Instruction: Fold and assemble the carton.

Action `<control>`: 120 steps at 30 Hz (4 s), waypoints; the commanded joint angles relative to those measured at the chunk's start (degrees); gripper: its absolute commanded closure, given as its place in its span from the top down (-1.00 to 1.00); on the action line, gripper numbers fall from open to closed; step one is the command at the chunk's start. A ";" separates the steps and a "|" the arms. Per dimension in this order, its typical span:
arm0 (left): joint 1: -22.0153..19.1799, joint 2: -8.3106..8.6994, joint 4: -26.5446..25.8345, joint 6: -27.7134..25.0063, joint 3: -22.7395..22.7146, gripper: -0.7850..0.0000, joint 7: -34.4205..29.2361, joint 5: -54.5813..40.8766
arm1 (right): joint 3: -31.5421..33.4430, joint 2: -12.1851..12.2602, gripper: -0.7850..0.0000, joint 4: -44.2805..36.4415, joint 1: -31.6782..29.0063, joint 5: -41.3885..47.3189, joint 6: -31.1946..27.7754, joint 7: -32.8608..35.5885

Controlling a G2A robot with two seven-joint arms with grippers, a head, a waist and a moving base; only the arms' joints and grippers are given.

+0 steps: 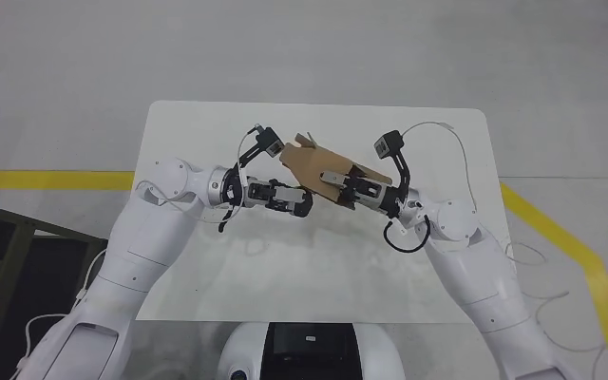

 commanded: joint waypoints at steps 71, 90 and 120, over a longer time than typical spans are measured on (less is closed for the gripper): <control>6.49 4.56 -0.24 -41.43 -6.82 1.00 36.58 41.51 | 8.58 2.50 -1.00 0.55 1.33 6.52 7.92 14.61; 10.03 6.01 -7.53 -41.43 -8.45 1.00 60.04 73.72 | 8.58 2.50 -1.00 0.55 1.33 6.52 7.92 14.61; 12.75 10.39 -10.96 -41.43 2.14 1.00 86.07 97.16 | 8.58 2.50 -1.00 0.55 1.33 6.52 7.92 14.61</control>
